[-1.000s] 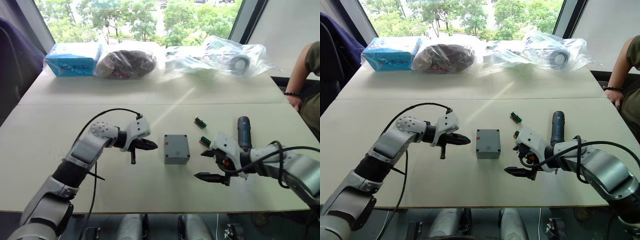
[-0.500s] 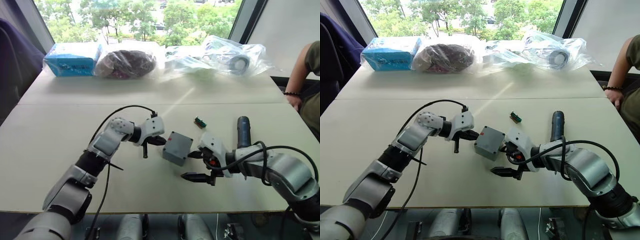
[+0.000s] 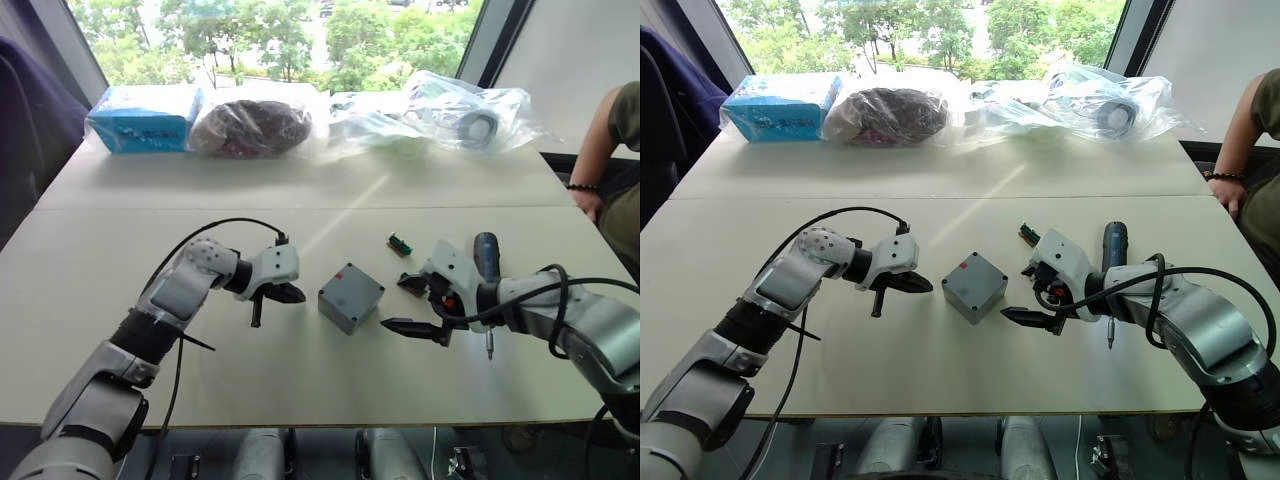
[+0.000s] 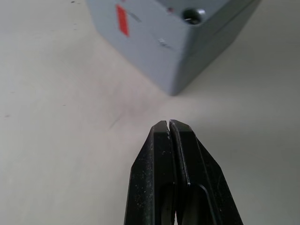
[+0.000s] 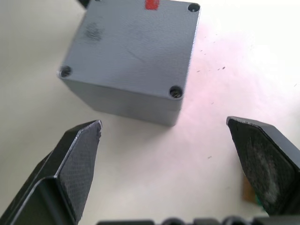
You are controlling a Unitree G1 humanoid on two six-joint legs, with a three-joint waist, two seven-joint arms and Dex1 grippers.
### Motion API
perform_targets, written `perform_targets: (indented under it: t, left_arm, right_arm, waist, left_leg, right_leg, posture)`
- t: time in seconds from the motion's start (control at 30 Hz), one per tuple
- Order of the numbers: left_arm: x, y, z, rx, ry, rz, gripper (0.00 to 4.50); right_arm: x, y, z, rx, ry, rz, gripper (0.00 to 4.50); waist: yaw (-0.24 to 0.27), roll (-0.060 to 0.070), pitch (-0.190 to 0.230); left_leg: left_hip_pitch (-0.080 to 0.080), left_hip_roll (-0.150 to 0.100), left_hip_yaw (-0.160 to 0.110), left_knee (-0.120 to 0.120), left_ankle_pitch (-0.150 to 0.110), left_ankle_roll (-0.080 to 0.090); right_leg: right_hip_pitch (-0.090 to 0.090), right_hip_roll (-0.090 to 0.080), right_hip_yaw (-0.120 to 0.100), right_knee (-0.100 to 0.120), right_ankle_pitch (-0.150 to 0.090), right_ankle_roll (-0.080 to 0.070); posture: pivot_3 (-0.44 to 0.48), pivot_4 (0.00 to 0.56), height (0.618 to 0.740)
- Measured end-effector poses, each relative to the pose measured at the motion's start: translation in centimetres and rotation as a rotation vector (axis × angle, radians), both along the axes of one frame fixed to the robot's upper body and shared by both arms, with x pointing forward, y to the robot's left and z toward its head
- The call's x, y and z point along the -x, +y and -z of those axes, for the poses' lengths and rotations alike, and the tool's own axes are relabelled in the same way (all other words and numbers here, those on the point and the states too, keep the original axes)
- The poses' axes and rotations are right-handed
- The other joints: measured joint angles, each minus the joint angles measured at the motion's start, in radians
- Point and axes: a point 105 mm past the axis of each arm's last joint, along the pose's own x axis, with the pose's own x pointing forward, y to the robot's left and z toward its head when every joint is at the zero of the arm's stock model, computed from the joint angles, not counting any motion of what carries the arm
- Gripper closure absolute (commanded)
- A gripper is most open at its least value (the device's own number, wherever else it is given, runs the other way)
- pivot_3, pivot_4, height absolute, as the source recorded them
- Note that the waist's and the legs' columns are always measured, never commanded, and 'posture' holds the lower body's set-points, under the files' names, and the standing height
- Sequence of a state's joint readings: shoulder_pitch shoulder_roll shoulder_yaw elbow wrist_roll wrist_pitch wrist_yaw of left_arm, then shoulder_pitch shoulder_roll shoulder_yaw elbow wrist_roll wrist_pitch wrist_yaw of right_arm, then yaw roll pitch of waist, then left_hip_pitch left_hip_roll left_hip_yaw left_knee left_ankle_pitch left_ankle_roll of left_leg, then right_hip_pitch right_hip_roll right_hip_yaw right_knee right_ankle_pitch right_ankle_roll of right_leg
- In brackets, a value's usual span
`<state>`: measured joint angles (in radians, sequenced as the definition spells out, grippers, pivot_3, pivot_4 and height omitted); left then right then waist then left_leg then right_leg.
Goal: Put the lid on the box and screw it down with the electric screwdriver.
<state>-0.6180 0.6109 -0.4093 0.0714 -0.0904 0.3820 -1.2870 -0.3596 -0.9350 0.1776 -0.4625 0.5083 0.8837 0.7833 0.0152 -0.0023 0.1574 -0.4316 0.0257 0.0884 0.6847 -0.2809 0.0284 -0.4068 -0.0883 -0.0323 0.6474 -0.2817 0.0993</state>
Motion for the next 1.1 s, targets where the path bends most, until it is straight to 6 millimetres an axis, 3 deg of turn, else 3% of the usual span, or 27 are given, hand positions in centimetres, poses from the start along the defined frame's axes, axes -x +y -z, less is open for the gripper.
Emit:
perform_targets:
  t: [0.13,0.37,0.63,1.1]
  left_arm:
    - [0.3,-1.1,-0.3,0.03,0.004,0.0,4.5]
    - [-0.5,-2.7,-0.6,0.088,-0.021,-0.04,4.5]
    - [-1.9,-2.7,-1.2,0.11,-0.056,-0.093,4.5]
    - [-2.5,-2.9,-1.2,0.122,-0.075,-0.114,4.5]
  right_arm:
    - [0.0,0.7,1.1,0.002,0.014,-0.05,0.05]
    - [0.4,1.8,1.4,-0.031,0.038,-0.095,0.05]
    - [0.8,2.0,1.7,-0.04,0.064,-0.071,0.05]
    - [1.1,2.1,1.6,-0.048,0.084,-0.037,0.05]
  waist:
    - [-0.001,0.0,0.0]
    - [-0.001,0.0,0.0]
    - [-0.002,0.0,0.0]
    - [-0.002,0.0,0.0]
  left_leg:
    - [0.0,0.0,0.0,0.0,0.0,0.0]
    - [0.0,0.0,0.0,0.0,0.0,0.0]
    - [0.0,0.0,0.0,0.0,0.0,-0.001]
    - [0.0,0.0,0.0,0.0,0.001,-0.002]
  right_leg:
    - [0.0,0.0,0.0,0.0,0.0,0.0]
    - [0.0,0.0,0.0,0.001,0.0,0.0]
    - [0.0,0.0,0.0,0.001,0.0,0.0]
    - [0.0,0.0,0.0,0.001,0.0,0.0]
  posture:
    - [0.0,0.15,0.74]
    - [0.0,0.15,0.74]
    - [0.0,0.15,0.74]
    - [0.0,0.15,0.74]
